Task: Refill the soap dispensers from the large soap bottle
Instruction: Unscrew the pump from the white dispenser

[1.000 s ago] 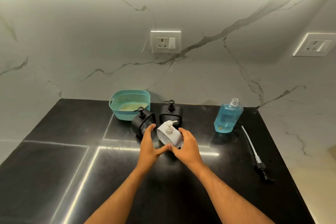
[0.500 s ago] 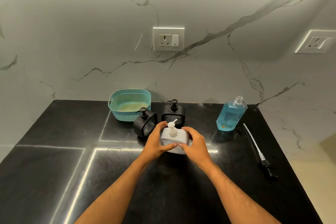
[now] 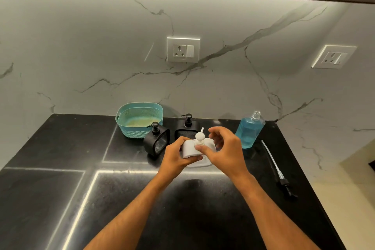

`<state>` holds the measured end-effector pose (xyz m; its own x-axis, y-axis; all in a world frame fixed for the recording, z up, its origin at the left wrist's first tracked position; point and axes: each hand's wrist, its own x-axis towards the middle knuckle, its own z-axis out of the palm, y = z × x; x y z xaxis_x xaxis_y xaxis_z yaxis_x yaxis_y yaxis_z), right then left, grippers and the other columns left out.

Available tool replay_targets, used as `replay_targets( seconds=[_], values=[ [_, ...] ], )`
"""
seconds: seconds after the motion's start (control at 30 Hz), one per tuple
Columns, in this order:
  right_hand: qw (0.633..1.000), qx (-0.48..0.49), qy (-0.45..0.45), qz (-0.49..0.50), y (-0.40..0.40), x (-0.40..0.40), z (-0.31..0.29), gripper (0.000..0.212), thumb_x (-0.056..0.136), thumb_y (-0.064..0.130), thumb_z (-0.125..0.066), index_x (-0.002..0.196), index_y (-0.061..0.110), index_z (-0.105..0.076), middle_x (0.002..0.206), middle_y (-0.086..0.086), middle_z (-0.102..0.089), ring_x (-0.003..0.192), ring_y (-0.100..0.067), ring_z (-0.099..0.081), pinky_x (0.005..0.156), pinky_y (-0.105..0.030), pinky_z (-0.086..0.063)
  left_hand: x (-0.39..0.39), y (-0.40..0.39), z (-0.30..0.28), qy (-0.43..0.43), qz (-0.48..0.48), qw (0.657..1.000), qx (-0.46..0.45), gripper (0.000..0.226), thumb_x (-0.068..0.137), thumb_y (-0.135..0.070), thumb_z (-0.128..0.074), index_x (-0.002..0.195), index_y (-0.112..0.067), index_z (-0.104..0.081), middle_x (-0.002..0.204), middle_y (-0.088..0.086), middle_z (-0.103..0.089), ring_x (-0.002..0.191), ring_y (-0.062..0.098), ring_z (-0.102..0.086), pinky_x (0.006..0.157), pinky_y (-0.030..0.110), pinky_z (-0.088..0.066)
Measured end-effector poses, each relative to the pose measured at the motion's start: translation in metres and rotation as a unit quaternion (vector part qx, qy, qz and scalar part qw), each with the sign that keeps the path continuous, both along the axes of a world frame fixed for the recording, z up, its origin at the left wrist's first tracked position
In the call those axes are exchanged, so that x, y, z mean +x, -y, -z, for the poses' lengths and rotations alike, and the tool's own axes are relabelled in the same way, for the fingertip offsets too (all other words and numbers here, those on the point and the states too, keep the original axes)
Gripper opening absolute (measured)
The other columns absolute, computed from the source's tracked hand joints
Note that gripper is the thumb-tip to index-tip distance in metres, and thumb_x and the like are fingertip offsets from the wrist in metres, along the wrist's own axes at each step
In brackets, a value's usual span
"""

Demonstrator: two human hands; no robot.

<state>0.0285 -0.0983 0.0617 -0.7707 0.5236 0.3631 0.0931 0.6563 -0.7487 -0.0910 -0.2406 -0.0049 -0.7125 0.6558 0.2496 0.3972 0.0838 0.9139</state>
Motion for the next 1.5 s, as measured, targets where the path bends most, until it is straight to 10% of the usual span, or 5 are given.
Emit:
replay_targets(
  seconds=[0.4, 0.57, 0.73, 0.93, 1.5],
  values=[
    [0.994, 0.002, 0.095, -0.049, 0.001, 0.010, -0.026, 0.056, 0.077, 0.011, -0.087, 0.128, 0.016, -0.066, 0.117, -0.002, -0.072, 0.102, -0.013, -0.065, 0.094, -0.038, -0.059, 0.020, -0.004, -0.014, -0.027, 0.009, 0.999, -0.024, 0.056, 0.068, -0.057, -0.088, 0.109, -0.029, -0.062, 0.104, -0.016, -0.069, 0.098, 0.004, -0.066, 0.082, 0.028, -0.060],
    [0.989, 0.083, 0.115, 0.045, 0.008, 0.011, -0.028, 0.070, 0.069, 0.044, -0.092, 0.124, 0.019, -0.056, 0.107, 0.003, -0.064, 0.092, -0.013, -0.060, 0.080, -0.022, -0.051, 0.027, -0.006, -0.019, -0.014, 0.009, 1.000, -0.001, 0.057, 0.064, -0.070, -0.081, 0.104, -0.034, -0.062, 0.101, -0.022, -0.070, 0.093, 0.007, -0.067, 0.076, 0.023, -0.058],
    [0.995, 0.025, 0.097, -0.009, 0.006, 0.013, -0.028, 0.074, 0.072, 0.010, -0.086, 0.136, 0.022, -0.050, 0.118, -0.001, -0.068, 0.101, -0.015, -0.064, 0.086, -0.017, -0.053, 0.030, -0.011, -0.021, -0.019, 0.004, 1.000, -0.007, 0.055, 0.065, -0.069, -0.081, 0.104, -0.037, -0.059, 0.101, -0.020, -0.069, 0.098, 0.001, -0.065, 0.078, 0.019, -0.057],
    [0.983, 0.112, 0.120, 0.080, 0.008, 0.014, -0.031, 0.082, 0.070, 0.054, -0.088, 0.133, 0.018, -0.051, 0.115, -0.001, -0.067, 0.100, -0.019, -0.066, 0.084, -0.024, -0.049, 0.035, -0.012, -0.020, -0.008, 0.002, 1.000, -0.007, 0.049, 0.066, -0.063, -0.085, 0.102, -0.039, -0.061, 0.098, -0.021, -0.071, 0.093, 0.005, -0.068, 0.075, 0.020, -0.058],
    [0.979, 0.088, 0.183, 0.015, -0.006, 0.021, -0.063, 0.053, 0.071, 0.005, -0.087, 0.114, 0.024, -0.063, 0.108, 0.001, -0.071, 0.098, -0.018, -0.067, 0.089, -0.029, -0.057, 0.042, -0.022, -0.011, -0.016, 0.017, 0.997, -0.070, 0.055, 0.068, -0.043, -0.094, 0.110, -0.028, -0.062, 0.106, -0.015, -0.069, 0.098, 0.004, -0.066, 0.082, 0.024, -0.060]
  ],
)
